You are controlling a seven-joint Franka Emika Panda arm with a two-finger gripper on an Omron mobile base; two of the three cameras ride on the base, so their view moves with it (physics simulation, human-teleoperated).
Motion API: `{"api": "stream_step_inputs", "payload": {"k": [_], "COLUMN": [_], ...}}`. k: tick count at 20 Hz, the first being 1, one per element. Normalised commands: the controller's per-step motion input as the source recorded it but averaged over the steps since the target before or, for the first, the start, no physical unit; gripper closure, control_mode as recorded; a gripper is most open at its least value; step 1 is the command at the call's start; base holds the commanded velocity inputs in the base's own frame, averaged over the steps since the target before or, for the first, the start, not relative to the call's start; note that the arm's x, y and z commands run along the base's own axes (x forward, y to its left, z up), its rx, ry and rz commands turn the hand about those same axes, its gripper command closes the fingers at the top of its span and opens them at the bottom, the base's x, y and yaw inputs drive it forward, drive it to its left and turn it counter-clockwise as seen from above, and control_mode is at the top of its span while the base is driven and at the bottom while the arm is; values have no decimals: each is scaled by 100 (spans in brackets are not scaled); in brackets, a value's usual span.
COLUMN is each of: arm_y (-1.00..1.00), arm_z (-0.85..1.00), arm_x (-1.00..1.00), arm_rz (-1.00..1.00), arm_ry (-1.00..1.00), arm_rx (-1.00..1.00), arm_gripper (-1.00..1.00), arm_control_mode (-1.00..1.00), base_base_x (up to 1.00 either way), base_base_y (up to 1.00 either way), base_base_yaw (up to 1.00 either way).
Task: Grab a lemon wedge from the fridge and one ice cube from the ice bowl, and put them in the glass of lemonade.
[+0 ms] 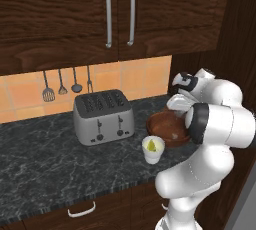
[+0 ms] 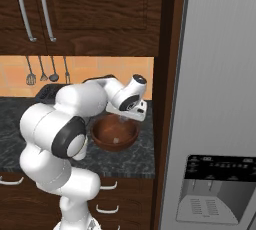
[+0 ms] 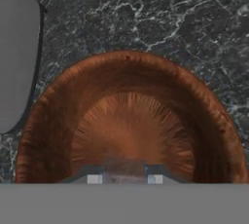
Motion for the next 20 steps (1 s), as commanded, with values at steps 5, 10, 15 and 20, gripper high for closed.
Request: {"api": "stream_step_inputs", "payload": {"k": [5,10,15,20], "arm_y": [-30,5,79,90], "arm_z": [29,45,22,-9], "arm_x": [-4,-18,-49,-5], "arm_rz": [0,0,2,-1], "arm_ry": [1,2,17,7], "arm_rx": [10,8,-5,-15], "arm_gripper": [100,100,100,100], "arm_control_mode": [-100,-100,-100,-100], "base_base_x": [0,0,0,0], "base_base_y": [0,0,0,0], "base_base_yaw": [0,0,0,0]}}
